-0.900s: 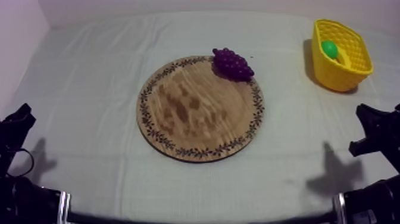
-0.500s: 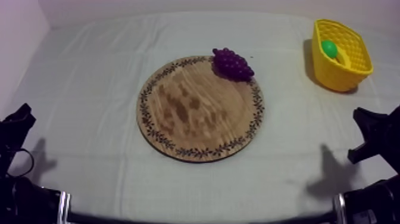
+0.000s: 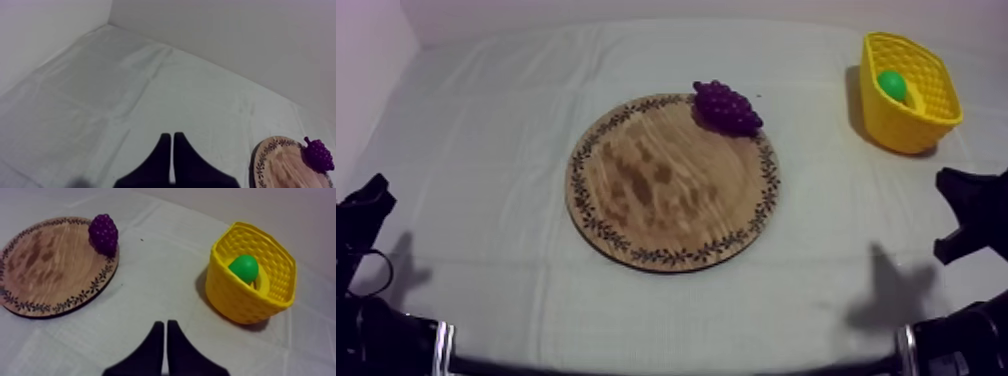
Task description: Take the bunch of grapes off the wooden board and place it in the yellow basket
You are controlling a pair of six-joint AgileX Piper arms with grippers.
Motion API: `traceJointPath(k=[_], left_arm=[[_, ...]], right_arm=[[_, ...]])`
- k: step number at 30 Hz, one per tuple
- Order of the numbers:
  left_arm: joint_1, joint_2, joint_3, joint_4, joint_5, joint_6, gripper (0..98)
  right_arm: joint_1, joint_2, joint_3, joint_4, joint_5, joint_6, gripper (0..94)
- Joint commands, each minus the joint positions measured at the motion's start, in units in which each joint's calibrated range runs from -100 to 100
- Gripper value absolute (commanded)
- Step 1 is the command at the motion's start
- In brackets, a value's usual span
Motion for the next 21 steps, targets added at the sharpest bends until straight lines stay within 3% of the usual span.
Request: traceJointPath(k=[1,21], left_arm=[[0.0,0.0,0.0,0.01,0.0,0.0,0.0],[0.0,0.0,0.0,0.01,0.0,0.0,0.0]], right_arm=[[-0.4,4.8,-6.1,0.0,0.9,-0.3,0.2],[-6.0,60.5,-61.5,-5.5,14.9,0.0,2.2]])
